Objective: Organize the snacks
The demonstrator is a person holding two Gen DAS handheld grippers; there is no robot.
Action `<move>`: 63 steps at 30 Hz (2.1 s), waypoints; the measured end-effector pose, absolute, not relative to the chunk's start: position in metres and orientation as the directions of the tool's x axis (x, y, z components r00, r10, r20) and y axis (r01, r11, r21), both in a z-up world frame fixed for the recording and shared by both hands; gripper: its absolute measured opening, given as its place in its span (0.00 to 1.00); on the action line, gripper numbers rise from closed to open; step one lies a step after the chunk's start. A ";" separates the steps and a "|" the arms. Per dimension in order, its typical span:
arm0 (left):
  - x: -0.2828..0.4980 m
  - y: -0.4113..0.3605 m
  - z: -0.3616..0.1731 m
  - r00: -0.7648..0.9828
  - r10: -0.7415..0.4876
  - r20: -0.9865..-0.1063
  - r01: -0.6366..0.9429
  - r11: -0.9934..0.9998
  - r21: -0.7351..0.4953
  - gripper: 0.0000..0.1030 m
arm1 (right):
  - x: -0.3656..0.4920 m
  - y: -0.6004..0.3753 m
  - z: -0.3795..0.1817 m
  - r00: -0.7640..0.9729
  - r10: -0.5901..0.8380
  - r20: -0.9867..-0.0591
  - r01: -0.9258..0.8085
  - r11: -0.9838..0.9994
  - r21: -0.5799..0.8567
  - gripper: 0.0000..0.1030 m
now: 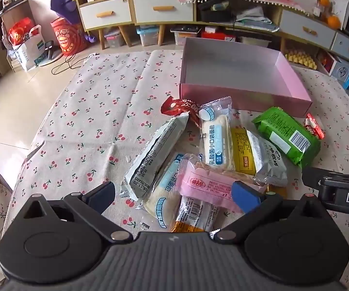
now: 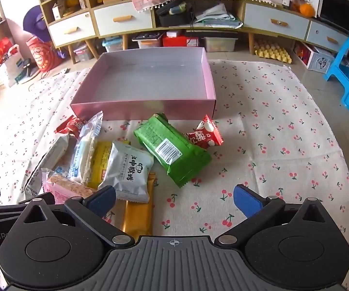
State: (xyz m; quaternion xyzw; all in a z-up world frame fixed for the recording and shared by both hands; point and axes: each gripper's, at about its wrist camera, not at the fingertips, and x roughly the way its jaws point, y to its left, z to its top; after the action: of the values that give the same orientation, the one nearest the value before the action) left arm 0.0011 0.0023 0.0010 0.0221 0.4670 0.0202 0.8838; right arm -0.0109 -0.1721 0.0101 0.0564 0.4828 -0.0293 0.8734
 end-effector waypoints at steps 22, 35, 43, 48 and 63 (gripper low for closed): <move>0.001 0.002 0.001 0.562 0.072 -0.824 -0.023 0.997 0.071 1.00 | -0.012 -0.175 0.008 0.521 0.003 -0.853 0.118 0.990 0.075 1.00; 0.001 0.003 0.001 0.561 0.072 -0.825 -0.024 0.997 0.071 1.00 | -0.011 -0.175 0.008 0.522 0.000 -0.853 0.122 0.990 0.074 1.00; 0.000 0.002 0.001 0.561 0.073 -0.825 -0.024 0.997 0.072 1.00 | -0.011 -0.175 0.009 0.522 0.001 -0.853 0.120 0.990 0.074 1.00; 0.000 0.002 0.000 0.560 0.073 -0.825 -0.023 0.997 0.073 1.00 | -0.011 -0.175 0.009 0.520 0.000 -0.854 0.120 0.990 0.074 1.00; 0.000 0.002 0.001 0.559 0.073 -0.826 -0.024 0.997 0.072 1.00 | -0.011 -0.175 0.009 0.521 0.000 -0.853 0.120 0.990 0.073 1.00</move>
State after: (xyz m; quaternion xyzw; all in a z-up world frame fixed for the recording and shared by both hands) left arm 0.0003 0.0020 0.0006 0.0264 0.4686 0.0274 0.8826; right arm -0.0110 -0.1749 0.0087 0.0611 0.4881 -0.0345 0.8699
